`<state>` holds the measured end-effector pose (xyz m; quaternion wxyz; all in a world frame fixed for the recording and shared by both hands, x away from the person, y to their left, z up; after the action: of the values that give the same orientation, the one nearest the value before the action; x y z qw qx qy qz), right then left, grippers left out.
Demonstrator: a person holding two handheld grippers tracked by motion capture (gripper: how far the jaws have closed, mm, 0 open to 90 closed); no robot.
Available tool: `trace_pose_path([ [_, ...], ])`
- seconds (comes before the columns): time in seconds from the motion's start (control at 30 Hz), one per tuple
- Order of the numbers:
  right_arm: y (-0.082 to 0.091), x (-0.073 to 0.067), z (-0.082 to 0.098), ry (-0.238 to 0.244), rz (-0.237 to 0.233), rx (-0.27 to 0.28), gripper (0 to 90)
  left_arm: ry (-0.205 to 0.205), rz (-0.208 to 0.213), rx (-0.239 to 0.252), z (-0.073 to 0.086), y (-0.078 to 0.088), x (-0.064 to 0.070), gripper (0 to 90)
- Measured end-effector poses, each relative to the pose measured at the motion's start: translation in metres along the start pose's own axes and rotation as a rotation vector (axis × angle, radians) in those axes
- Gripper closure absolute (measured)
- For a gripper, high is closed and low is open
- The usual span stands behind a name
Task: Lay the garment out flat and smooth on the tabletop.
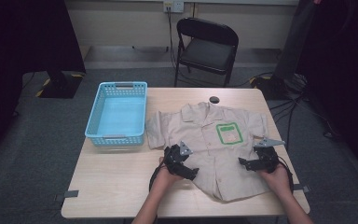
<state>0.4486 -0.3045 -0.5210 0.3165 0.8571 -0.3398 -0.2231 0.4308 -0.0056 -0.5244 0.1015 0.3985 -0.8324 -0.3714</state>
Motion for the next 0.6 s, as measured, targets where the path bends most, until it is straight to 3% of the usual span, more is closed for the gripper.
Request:
trace_pose_path([
  [0.13,0.003,-0.002,0.003,-0.01,0.01,0.003,9.8,0.0,0.002,-0.009,-0.001,0.0,0.002,0.0],
  [0.3,0.006,-0.005,0.007,-0.025,0.025,0.007,10.1,0.027,0.007,-0.013,-0.008,0.0,0.004,1.5],
  [0.43,0.007,-0.005,0.007,-0.026,0.027,0.008,10.1,0.036,0.016,0.016,-0.018,0.003,0.01,2.9],
  [0.6,0.007,-0.005,0.008,-0.028,0.028,0.008,10.1,0.034,0.037,0.052,-0.028,0.003,0.021,12.8],
])
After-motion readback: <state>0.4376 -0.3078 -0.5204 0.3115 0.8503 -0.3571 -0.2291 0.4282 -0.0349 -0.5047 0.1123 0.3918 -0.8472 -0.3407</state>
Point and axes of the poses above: each handheld gripper's, and its own axes: y roughly backward along the jaws, z roughly out of its underside, x roughly to its right, the point moved 5 cm from there along -y, roughly forward along the jaws, and after that the axes turned 13 degrees about -z, right-handed, at the moved point
